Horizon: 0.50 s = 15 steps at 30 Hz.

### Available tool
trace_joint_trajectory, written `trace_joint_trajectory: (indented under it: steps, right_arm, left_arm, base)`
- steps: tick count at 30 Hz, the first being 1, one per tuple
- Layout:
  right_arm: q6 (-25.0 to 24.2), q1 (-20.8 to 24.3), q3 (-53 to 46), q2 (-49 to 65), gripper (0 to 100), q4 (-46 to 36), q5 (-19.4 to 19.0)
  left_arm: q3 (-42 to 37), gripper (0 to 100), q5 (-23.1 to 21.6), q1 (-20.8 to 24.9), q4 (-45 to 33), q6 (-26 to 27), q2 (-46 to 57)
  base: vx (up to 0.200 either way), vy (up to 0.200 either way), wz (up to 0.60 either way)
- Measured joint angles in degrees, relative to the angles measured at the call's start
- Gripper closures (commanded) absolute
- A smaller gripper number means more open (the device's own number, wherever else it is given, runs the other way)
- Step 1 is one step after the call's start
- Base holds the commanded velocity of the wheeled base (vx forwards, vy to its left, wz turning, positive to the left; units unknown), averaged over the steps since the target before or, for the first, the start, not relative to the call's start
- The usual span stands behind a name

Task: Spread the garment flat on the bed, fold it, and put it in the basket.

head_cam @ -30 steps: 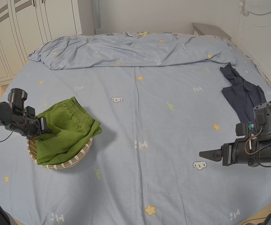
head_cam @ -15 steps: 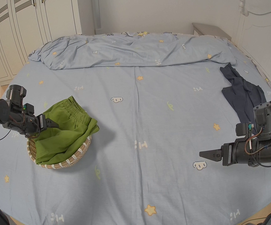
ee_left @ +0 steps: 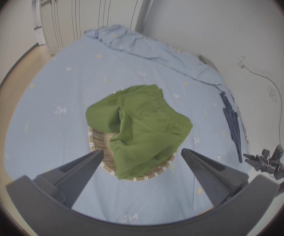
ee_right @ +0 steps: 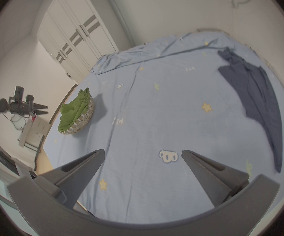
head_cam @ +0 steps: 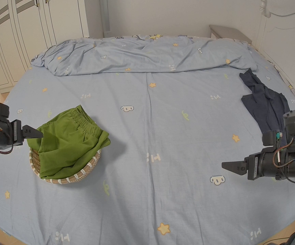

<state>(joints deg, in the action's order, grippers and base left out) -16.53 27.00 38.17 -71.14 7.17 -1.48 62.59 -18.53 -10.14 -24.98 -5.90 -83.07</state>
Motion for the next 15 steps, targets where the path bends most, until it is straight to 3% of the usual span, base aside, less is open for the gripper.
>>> trace_joint_trajectory:
  steps: [15]
  right_arm:
    - [11.8, 0.1, -11.2, 27.7, 0, -4.9, 3.8]
  left_arm:
    - [-14.9, 0, 0.0, 1.9, -2.3, 3.0, 40.0]
  base:
    - [0.0, 0.0, 0.0]
